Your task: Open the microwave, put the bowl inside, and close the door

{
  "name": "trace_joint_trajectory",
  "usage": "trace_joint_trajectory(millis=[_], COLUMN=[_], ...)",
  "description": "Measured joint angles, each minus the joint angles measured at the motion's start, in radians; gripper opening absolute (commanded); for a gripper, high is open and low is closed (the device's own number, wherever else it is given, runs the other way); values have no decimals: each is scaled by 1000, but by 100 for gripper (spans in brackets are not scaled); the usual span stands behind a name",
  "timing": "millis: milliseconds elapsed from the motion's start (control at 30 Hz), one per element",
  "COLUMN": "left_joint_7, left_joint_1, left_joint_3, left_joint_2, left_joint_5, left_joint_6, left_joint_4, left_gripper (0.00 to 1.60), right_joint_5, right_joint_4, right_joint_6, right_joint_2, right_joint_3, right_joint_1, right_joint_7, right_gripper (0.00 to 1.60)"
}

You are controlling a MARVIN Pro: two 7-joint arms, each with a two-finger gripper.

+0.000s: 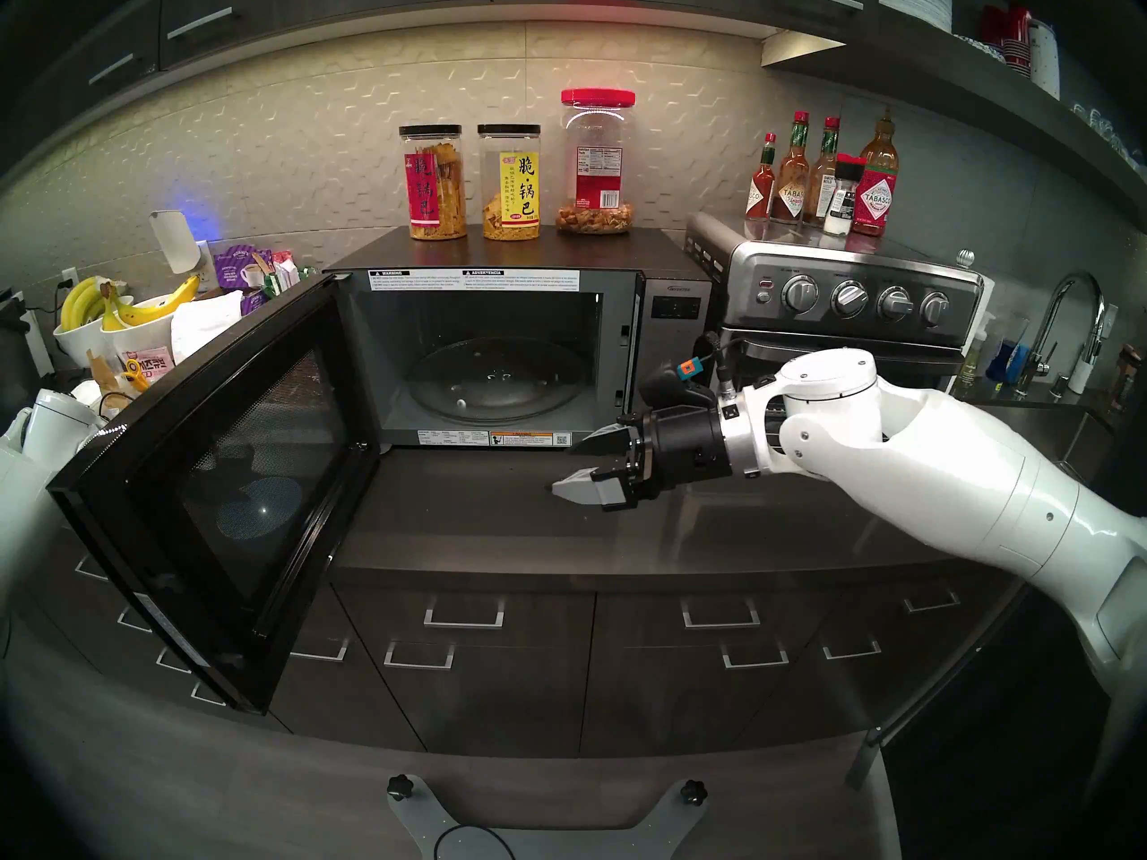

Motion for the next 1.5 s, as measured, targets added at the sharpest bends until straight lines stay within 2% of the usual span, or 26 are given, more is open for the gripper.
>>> trace_joint_trajectory(millis=[67, 100, 133, 567, 1500], left_joint_7=[-2, -3, -4, -14, -12], left_joint_1=[-3, -4, -6, -1, 193], left_joint_3=[4, 5, 6, -4, -280], left_joint_2=[-1, -1, -1, 0, 96], left_joint_5=[3, 5, 6, 4, -91], left_joint_6=[-1, -1, -2, -8, 25], left_joint_4=[2, 3, 4, -3, -59], left_gripper=[56, 23, 0, 0, 0], right_joint_5=[0, 0, 0, 0, 0], right_joint_4=[0, 0, 0, 0, 0], right_joint_6=[0, 0, 0, 0, 0], right_joint_2=[0, 0, 0, 0, 0], right_joint_3=[0, 0, 0, 0, 0], right_joint_1=[0, 0, 0, 0, 0], right_joint_7=[0, 0, 0, 0, 0], right_gripper=[160, 160, 160, 160, 160])
